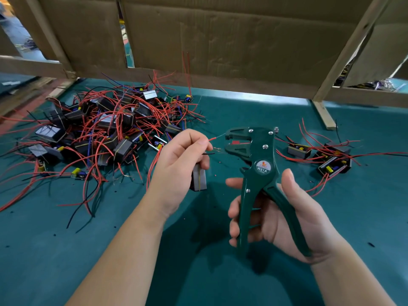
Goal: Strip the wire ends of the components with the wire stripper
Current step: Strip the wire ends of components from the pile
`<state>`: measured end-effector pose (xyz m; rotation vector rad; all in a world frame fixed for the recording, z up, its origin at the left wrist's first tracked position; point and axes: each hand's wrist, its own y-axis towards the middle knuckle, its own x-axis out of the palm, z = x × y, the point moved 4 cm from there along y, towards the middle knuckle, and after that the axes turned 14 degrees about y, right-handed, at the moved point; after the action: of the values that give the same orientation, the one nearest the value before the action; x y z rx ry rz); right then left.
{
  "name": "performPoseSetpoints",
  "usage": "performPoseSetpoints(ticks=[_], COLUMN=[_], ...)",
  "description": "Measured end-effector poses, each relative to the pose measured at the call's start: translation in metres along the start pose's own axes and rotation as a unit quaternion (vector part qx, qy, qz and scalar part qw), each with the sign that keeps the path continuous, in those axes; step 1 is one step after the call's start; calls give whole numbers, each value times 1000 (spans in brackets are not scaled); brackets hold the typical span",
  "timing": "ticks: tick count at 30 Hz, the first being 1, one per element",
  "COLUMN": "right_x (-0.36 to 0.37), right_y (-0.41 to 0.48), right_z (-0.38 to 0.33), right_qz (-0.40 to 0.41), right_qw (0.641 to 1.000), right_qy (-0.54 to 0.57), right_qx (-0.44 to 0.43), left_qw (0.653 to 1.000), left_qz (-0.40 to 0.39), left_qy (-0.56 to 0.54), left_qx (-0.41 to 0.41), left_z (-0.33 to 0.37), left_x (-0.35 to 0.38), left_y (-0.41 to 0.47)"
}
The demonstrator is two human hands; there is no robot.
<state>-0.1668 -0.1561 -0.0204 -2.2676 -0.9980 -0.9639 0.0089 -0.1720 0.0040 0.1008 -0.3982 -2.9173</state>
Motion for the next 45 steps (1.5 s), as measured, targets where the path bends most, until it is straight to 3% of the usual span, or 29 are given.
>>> performPoseSetpoints(ticks=[7, 20, 45], right_x=[3, -3, 0], right_y=[-3, -2, -1], right_z=[7, 7, 7], right_qz=[-66, -40, -1], right_qw=[997, 997, 998], right_qy=[-23, -30, -19], right_qx=[35, 57, 67], left_qw=[994, 972, 940], left_qz=[-35, -59, -51], left_qy=[91, 215, 302], left_qx=[38, 79, 149], left_z=[6, 11, 13], left_x=[0, -6, -4], left_y=[-3, -6, -9])
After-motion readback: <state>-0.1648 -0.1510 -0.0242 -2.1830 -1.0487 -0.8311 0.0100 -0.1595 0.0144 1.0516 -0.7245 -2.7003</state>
